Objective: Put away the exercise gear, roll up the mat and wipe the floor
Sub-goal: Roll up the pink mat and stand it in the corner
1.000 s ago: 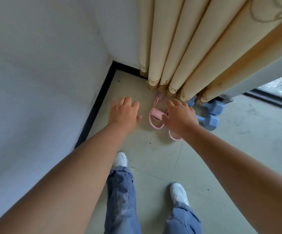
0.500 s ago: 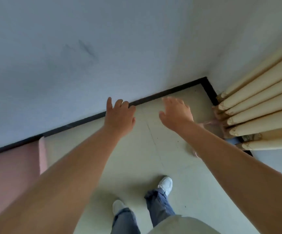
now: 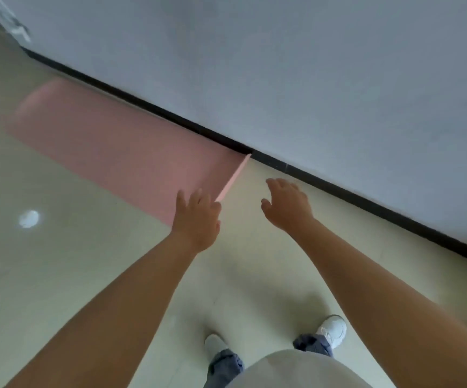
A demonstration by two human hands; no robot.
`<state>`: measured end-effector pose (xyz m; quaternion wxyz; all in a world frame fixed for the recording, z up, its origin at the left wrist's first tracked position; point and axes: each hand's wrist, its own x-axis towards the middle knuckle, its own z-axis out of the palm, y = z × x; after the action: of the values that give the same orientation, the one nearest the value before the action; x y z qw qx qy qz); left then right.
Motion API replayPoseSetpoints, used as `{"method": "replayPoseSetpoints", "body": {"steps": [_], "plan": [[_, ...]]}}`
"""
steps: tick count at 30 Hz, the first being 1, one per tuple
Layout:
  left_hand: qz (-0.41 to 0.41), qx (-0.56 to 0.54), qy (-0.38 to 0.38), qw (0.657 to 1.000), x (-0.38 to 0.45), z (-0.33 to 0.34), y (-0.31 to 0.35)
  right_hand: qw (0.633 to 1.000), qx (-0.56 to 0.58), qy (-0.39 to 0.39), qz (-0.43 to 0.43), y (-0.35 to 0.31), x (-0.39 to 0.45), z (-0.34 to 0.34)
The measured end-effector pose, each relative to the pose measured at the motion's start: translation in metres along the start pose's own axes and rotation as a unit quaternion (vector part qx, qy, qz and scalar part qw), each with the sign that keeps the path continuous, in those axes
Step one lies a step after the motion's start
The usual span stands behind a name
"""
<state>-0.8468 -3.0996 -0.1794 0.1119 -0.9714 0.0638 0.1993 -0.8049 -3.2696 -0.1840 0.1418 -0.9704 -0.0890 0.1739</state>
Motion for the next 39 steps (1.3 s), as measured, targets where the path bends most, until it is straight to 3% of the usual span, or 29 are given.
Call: {"method": "replayPoseSetpoints", "body": {"steps": [8, 16, 31, 39], "plan": [[-0.133, -0.076, 0.003, 0.988, -0.066, 0.053, -0.175, 0.989, -0.04, -0.035, -0.14, -0.21, 0.029, 0.037], [-0.133, -0.077, 0.012, 0.988, -0.001, 0.057, -0.284, 0.986, -0.059, -0.031, -0.152, -0.296, 0.119, 0.046], [0.034, -0.003, -0.04, 0.999, 0.193, 0.038, -0.415, 0.995, 0.0, -0.069, 0.074, -0.317, 0.272, 0.058], [0.218, 0.069, -0.063, 0.972, 0.291, 0.059, -0.443, 0.947, 0.076, -0.069, 0.303, -0.318, 0.297, 0.108]]}}
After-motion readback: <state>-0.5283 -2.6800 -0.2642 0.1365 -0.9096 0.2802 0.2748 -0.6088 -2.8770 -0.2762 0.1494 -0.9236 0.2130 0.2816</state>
